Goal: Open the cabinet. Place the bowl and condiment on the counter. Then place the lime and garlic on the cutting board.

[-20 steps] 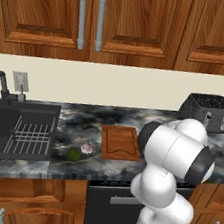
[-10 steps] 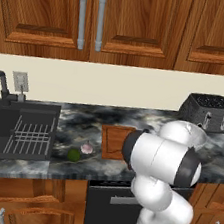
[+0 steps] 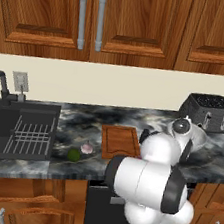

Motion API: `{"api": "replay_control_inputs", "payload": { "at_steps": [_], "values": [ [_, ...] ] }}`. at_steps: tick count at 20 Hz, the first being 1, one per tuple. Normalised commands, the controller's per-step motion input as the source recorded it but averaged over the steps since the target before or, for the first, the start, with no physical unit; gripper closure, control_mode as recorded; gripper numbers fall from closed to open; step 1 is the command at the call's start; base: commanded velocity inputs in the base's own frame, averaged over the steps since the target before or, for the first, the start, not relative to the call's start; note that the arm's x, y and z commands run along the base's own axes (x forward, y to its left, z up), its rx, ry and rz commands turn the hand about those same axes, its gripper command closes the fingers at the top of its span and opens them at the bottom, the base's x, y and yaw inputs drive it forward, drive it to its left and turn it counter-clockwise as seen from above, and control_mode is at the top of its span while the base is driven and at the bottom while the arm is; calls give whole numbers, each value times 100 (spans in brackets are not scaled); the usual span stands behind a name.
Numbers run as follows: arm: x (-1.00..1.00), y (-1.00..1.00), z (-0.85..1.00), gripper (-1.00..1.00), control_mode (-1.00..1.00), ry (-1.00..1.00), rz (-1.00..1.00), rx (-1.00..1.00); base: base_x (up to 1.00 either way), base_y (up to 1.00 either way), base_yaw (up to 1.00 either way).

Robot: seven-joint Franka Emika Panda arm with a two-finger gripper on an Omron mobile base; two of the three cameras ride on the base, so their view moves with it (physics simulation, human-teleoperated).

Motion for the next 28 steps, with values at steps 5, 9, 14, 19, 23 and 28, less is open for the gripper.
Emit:
{"api": "replay_control_inputs", "payload": {
  "at_steps": [5,9,14,19,23,28],
  "values": [
    [-22,29,34,-100,-100,8,5,0,0,0,0],
    [-12,42,28,-100,-100,7,10,0,0,0,0],
    [-6,40,29,-100,-100,4,11,0,0,0,0],
    [-7,24,36,-100,-100,0,10,0,0,0,0],
    [-5,27,34,-100,-100,0,12,0,0,0,0],
    [0,37,20,-100,-100,0,18,0,0,0,0]
  ]
}}
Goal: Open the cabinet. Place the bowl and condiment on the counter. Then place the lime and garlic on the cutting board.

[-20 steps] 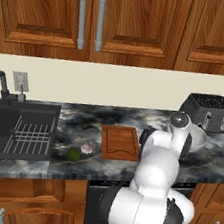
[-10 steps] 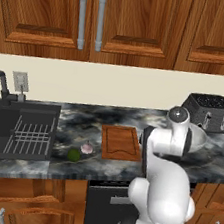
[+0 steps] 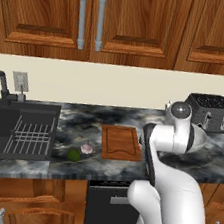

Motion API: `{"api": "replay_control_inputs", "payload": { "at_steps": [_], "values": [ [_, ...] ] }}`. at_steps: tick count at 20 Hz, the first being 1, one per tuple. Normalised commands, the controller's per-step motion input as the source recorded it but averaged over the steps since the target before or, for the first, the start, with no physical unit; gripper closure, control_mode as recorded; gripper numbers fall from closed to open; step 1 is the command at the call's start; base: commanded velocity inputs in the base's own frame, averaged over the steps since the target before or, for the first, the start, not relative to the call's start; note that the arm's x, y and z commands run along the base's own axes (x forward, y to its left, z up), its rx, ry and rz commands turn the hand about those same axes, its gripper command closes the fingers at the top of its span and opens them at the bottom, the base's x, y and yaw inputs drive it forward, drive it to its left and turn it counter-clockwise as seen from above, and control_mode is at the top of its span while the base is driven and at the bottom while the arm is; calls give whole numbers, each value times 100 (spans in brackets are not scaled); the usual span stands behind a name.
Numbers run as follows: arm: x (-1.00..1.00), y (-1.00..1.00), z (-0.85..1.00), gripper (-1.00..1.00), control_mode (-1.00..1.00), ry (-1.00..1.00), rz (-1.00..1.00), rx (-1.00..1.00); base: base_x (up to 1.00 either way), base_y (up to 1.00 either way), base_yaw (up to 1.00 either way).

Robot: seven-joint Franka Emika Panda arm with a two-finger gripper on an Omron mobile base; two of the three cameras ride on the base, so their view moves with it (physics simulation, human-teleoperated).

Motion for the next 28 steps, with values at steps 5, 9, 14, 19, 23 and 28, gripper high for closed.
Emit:
{"api": "replay_control_inputs", "payload": {
  "at_steps": [5,9,14,19,23,28],
  "values": [
    [0,42,13,-100,-100,1,21,0,0,0,0],
    [-4,55,7,-100,-100,0,21,-7,0,0,0],
    [-4,61,0,-100,-100,2,21,-8,0,0,0],
    [-1,61,0,-100,-100,6,23,-8,0,0,0],
    [0,60,0,-100,-100,5,23,-8,0,0,0],
    [0,60,0,-100,-100,6,24,-9,0,0,0]
  ]
}}
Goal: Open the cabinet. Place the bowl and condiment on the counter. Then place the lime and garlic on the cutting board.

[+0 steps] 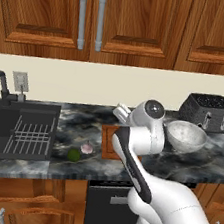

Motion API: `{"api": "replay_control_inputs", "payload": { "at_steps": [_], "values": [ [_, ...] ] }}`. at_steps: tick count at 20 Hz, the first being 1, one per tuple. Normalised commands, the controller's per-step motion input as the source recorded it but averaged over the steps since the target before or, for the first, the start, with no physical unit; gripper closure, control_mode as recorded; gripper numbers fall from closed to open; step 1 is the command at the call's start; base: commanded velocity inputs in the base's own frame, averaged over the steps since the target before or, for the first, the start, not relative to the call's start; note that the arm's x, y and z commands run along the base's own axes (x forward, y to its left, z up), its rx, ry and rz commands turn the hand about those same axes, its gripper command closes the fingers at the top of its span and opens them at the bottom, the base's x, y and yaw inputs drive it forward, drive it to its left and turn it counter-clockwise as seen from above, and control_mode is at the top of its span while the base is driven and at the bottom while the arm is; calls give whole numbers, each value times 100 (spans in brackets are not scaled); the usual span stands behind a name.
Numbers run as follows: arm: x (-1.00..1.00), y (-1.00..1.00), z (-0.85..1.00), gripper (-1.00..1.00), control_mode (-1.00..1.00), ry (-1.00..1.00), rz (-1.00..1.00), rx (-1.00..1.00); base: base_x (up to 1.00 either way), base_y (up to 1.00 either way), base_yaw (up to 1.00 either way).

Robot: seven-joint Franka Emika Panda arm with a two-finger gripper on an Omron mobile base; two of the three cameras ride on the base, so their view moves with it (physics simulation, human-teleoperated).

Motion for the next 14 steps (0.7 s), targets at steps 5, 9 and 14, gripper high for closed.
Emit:
{"api": "replay_control_inputs", "payload": {
  "at_steps": [5,9,14],
  "values": [
    [0,58,0,-100,-100,6,24,-8,0,0,0],
    [5,50,-11,-100,-100,6,18,-10,0,0,0],
    [10,41,-17,-100,-100,9,14,-11,0,0,0]
  ]
}}
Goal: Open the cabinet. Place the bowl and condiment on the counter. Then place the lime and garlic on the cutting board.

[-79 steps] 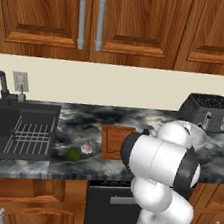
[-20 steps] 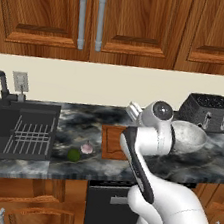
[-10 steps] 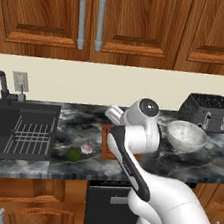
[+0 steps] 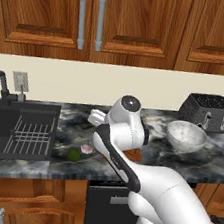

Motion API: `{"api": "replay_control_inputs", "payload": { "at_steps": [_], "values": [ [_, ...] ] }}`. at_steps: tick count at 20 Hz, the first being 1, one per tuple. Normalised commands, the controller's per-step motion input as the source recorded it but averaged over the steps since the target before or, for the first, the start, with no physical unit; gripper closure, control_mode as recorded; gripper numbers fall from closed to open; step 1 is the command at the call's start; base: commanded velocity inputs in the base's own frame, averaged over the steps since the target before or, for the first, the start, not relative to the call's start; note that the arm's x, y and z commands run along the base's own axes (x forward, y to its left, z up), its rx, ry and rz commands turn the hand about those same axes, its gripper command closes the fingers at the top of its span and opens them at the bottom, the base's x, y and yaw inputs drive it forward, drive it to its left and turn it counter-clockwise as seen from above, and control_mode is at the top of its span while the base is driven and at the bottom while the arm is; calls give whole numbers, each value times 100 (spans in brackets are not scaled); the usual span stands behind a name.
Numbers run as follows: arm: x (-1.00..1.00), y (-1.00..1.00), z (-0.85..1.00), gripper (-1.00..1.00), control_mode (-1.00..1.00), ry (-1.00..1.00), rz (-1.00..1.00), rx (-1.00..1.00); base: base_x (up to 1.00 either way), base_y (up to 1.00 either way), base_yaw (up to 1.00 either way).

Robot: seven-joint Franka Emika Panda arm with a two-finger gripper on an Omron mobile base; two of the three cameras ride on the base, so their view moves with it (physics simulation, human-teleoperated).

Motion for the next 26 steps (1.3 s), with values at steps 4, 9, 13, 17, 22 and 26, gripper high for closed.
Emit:
{"api": "replay_control_inputs", "payload": {
  "at_steps": [4,9,13,17,22,26],
  "values": [
    [19,14,-28,-100,-100,9,8,-4,0,0,0],
    [22,13,-26,-100,-100,7,4,-3,0,0,0],
    [9,10,-27,-100,-100,0,2,-1,0,0,0],
    [6,12,-26,-100,-100,0,2,-2,0,0,0],
    [0,9,-29,-100,-100,0,2,0,0,0,0],
    [1,2,-22,-100,-100,0,1,0,0,0,0]
  ]
}}
